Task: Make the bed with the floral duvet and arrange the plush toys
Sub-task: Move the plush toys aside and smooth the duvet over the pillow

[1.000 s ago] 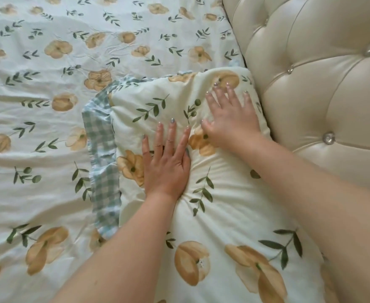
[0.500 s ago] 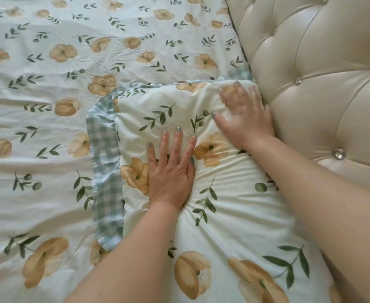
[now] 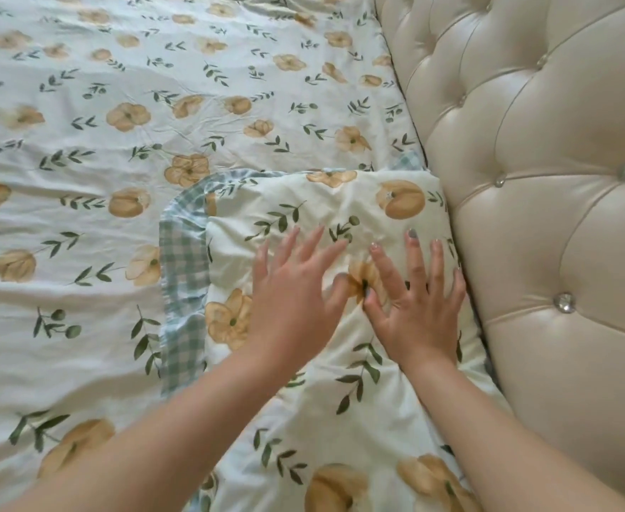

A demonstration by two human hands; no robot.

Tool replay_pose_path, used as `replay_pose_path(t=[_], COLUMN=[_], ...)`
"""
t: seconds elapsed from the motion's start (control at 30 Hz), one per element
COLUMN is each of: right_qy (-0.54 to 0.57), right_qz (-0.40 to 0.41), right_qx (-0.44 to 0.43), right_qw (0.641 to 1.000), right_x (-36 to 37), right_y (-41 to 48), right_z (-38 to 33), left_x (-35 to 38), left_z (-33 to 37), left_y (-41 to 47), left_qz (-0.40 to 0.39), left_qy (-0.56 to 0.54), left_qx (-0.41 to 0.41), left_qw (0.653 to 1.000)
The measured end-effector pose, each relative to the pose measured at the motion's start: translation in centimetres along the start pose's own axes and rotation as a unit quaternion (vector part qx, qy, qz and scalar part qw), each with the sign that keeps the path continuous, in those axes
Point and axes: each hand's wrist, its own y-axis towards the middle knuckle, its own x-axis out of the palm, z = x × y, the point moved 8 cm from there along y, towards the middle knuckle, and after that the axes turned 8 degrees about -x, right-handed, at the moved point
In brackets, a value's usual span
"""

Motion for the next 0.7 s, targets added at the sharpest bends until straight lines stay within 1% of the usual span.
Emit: replay_pose_path(t=[0.03,0.07,0.1,0.13,0.17,0.2,0.23,0.27,0.3,0.33,0.37,0.4,0.43,0.47,0.5,0.53,0.57,0.6,0.63,0.67,0.7], right_qy=[-0.006,-0.009,-0.013,-0.016,-0.021,-0.028,-0.031,-0.027,-0.021,-0.018,-0.017,-0.016,-0.013,-0.01,-0.008,-0.01,-0.014,-0.013,-0.01,-0.009,-0.011], right_qz=[0.008,0.013,0.019,0.026,0.029,0.034,0.041,0.046,0.045,0.044,0.049,0.056,0.056,0.058,0.064,0.072,0.081,0.084,0.084,0.085,0.084], right_qx=[-0.002,-0.002,0.0,0.001,0.001,-0.003,-0.008,-0.011,-0.01,-0.006,-0.004,-0.003,-0.002,-0.003,-0.002,-0.001,-0.001,-0.002,-0.001,0.0,0.002], right_qw=[1.0,1.0,1.0,1.0,0.999,0.999,0.999,0.999,0.999,0.999,0.999,0.998,0.998,0.998,0.998,0.997,0.997,0.996,0.996,0.996,0.996], right_x=[0.2,0.4,0.3,0.4,0.6,0.6,0.7,0.8,0.9,1.0,1.0,1.0,1.1,1.1,1.2,1.2,1.3,1.3,1.3,1.3,1.3], right_y=[-0.1,-0.1,0.1,0.2,0.2,0.1,0.0,0.0,0.0,-0.1,-0.1,-0.1,0.0,0.1,0.0,-0.1,-0.1,0.0,0.0,0.1,0.3], right_z=[0.1,0.1,0.1,0.2,0.2,0.1,0.0,-0.1,0.0,0.1,0.1,0.2,0.2,0.3,0.3,0.4,0.4,0.3,0.3,0.3,0.4], left_x=[-3.3,-5.9,-7.7,-8.1,-6.6,-3.2,0.9,3.8,4.7,3.4,0.9,-1.8,-3.2,-3.4,-1.5,1.9,4.9,4.7,6.1,5.7,5.0], left_z=[1.5,2.3,2.5,2.0,0.9,-0.8,-2.7,-4.2,-4.7,-3.3,-1.0,1.3,2.8,3.5,3.7,2.7,1.2,-0.1,1.0,2.4,4.1], left_y=[2.0,4.1,6.1,7.7,8.8,9.3,9.1,8.6,8.9,9.8,10.9,11.5,11.6,11.6,11.6,11.2,11.0,11.0,10.8,10.2,9.0], left_qz=[0.074,0.153,0.221,0.258,0.236,0.137,0.025,-0.08,-0.131,-0.118,-0.06,0.043,0.122,0.144,0.079,-0.034,-0.134,-0.19,-0.194,-0.138,-0.065], left_qy=[-0.01,-0.003,0.021,0.055,0.095,0.133,0.172,0.189,0.171,0.148,0.147,0.152,0.16,0.151,0.149,0.168,0.212,0.211,0.19,0.133,0.111], left_qx=[0.034,0.05,0.043,0.019,-0.011,-0.041,-0.07,-0.087,-0.086,-0.066,-0.021,0.01,0.03,0.062,0.119,0.144,0.143,0.125,0.097,0.083,0.066], left_qw=[0.997,0.987,0.974,0.964,0.967,0.981,0.982,0.975,0.973,0.98,0.987,0.987,0.979,0.976,0.978,0.975,0.957,0.951,0.958,0.978,0.99])
